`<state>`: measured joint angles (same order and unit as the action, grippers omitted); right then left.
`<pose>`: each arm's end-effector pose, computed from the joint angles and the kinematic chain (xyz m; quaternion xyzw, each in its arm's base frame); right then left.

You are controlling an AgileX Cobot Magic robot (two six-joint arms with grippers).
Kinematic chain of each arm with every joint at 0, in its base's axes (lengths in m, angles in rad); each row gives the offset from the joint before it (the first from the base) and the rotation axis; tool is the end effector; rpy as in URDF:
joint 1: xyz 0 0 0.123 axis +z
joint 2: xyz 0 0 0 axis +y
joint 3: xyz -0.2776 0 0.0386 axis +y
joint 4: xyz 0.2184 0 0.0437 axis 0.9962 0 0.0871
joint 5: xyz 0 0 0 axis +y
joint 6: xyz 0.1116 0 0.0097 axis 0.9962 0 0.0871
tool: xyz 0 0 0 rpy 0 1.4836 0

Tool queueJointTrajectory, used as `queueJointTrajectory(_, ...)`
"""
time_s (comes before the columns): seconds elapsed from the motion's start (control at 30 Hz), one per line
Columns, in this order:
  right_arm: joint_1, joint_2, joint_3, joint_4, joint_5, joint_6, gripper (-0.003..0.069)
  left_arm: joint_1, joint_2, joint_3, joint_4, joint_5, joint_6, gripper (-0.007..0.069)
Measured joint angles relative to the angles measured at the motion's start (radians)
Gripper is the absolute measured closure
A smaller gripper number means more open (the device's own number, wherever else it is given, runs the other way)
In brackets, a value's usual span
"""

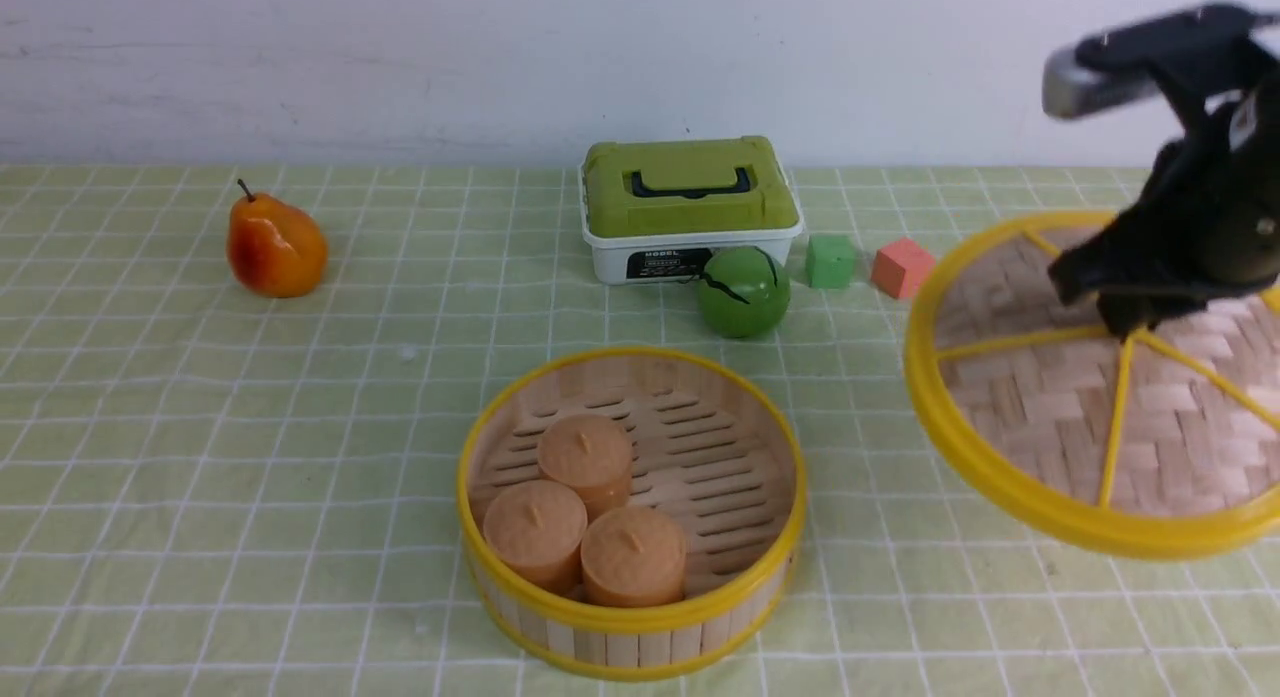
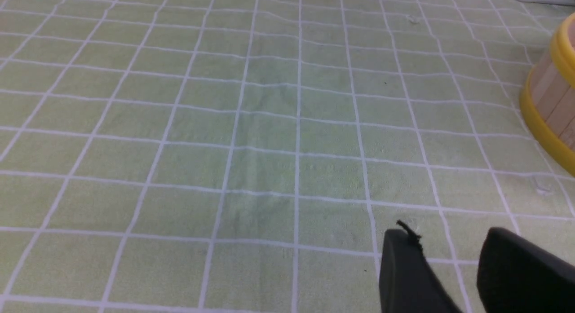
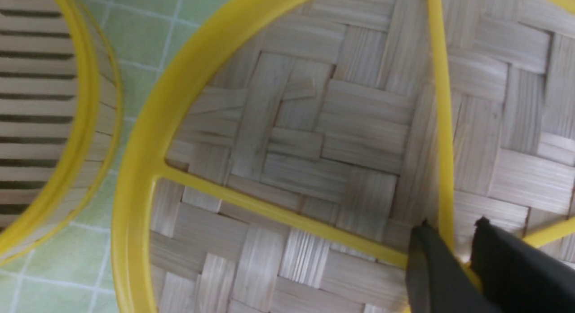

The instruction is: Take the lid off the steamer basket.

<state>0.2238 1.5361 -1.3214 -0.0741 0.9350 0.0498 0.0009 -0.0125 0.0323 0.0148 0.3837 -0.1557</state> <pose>0.3000 0.0614 0.3003 -0.0978 0.9624 0.0002 0.2536 0.0476 0.0007 0.1626 -0.0594 0.8075 -0.0391 0.5856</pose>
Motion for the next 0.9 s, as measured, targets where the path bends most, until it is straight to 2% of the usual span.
queueJointTrajectory(0.17,-0.004,0.046,0.196,0.018,-0.260,0.021,0.0581,0.000,0.000,0.000,0.000,0.000,0.000,0.0386)
queueJointTrajectory(0.37,-0.004,0.169,0.221,0.039,-0.386,0.021,0.0561,0.000,0.000,0.000,0.000,0.000,0.000,0.0386)
queueJointTrajectory(0.4,-0.004,0.172,0.221,0.043,-0.391,0.021,0.0558,0.000,0.000,0.000,0.000,0.000,0.000,0.0386)
queueJointTrajectory(0.57,-0.004,0.205,0.221,0.074,-0.418,0.021,0.0407,0.000,0.000,0.000,0.000,0.000,0.000,0.0386)
queueJointTrajectory(0.7,-0.004,0.121,0.221,0.074,-0.384,0.014,0.0295,0.000,0.000,0.000,0.000,0.000,0.000,0.0386)
queueJointTrajectory(0.8,-0.004,-0.008,0.225,0.082,-0.348,-0.012,0.0283,0.000,0.000,0.000,0.000,0.000,0.000,0.0386)
queueJointTrajectory(0.87,-0.004,-0.108,0.237,0.083,-0.341,-0.019,0.0294,0.000,0.000,0.000,0.000,0.000,0.000,0.0386)
queueJointTrajectory(0.9,-0.004,-0.213,0.259,0.083,-0.337,-0.025,0.0323,0.000,0.000,0.000,0.000,0.000,0.000,0.0386)
